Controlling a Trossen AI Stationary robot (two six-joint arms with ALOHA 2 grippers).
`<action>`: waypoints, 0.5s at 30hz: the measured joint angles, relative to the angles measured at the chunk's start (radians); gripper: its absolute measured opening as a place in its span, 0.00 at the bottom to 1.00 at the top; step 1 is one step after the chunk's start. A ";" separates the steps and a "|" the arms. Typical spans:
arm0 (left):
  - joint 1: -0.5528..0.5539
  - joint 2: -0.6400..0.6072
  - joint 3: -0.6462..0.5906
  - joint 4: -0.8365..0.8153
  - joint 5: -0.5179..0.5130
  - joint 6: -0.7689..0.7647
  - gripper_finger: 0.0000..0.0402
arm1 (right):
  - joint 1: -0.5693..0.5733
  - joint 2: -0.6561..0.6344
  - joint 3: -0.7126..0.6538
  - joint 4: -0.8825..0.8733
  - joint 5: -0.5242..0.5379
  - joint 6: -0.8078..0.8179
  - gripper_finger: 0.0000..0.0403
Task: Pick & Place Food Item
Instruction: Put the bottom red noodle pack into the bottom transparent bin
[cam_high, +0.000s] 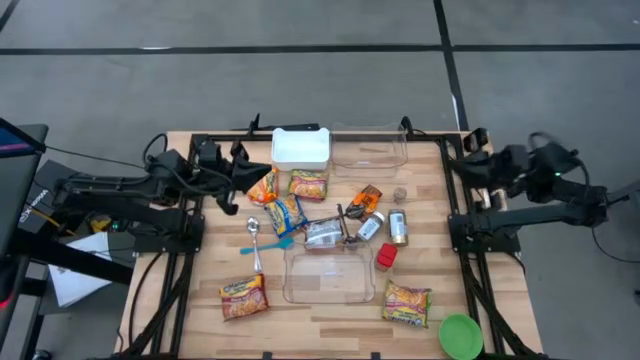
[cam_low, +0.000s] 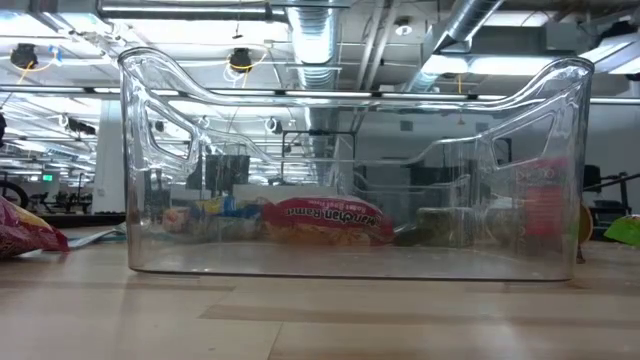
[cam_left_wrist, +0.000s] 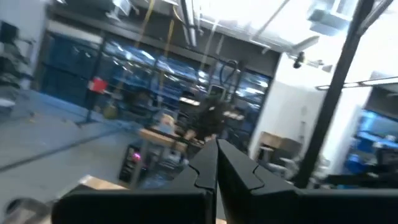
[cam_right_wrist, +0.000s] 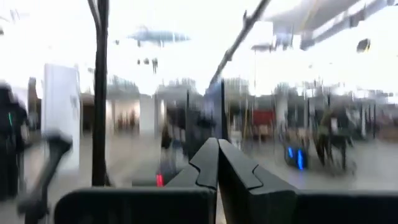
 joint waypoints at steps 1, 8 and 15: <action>0.000 0.004 0.000 0.010 -0.026 0.011 0.00 | 0.001 0.001 0.000 0.067 -0.001 0.036 0.00; 0.000 0.008 0.000 0.030 -0.208 0.082 0.04 | -0.004 -0.023 0.001 0.211 0.016 0.149 0.00; 0.000 -0.001 0.000 0.052 -0.227 0.123 0.15 | 0.008 -0.009 0.001 0.214 -0.003 0.168 0.00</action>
